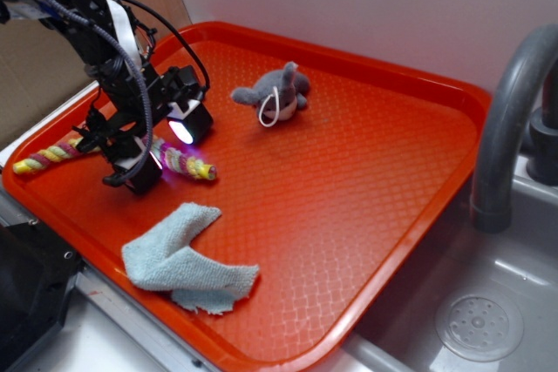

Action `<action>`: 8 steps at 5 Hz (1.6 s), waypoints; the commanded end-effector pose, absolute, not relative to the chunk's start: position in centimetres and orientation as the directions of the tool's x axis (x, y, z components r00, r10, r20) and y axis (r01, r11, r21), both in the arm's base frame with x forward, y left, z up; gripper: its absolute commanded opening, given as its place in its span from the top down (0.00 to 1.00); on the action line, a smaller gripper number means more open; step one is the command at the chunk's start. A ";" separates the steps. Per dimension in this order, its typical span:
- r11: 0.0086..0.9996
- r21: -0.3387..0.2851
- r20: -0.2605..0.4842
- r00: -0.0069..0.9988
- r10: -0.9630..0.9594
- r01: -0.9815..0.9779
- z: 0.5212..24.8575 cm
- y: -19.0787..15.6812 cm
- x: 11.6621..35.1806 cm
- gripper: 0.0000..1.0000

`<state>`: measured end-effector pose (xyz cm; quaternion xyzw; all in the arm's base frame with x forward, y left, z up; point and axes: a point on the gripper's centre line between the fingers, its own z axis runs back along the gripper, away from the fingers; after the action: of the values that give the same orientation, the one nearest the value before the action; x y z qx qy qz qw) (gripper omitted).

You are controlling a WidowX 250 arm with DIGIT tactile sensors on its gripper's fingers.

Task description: Grab the multicolored rope.

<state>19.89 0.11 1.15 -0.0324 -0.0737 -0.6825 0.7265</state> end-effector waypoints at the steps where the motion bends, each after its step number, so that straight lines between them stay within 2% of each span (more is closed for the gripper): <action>1: 0.012 0.072 0.178 -0.001 -0.984 0.997 1.4 -1.9 17.5 1.00; 2: 0.144 0.133 0.160 0.122 -0.980 0.981 2.8 -2.2 18.0 1.00; 3: 0.383 0.181 0.187 0.350 -0.918 0.906 6.2 -2.8 20.0 1.00; 4: 0.562 0.342 0.122 0.558 -0.821 0.753 10.2 -4.0 21.4 1.00; 5: 0.718 0.374 0.103 0.743 -0.662 0.587 14.2 -5.1 22.6 1.00; 6: 0.848 0.375 0.151 0.877 -0.455 0.375 18.2 -5.6 22.8 1.00; 7: 0.950 0.260 0.107 0.973 -0.206 0.172 20.2 -5.1 22.7 1.00; 8: 0.988 0.142 0.073 0.996 0.056 -0.066 21.9 -4.5 23.0 1.00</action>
<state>21.27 -4.37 20.88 0.0778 -0.0096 0.0262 0.9966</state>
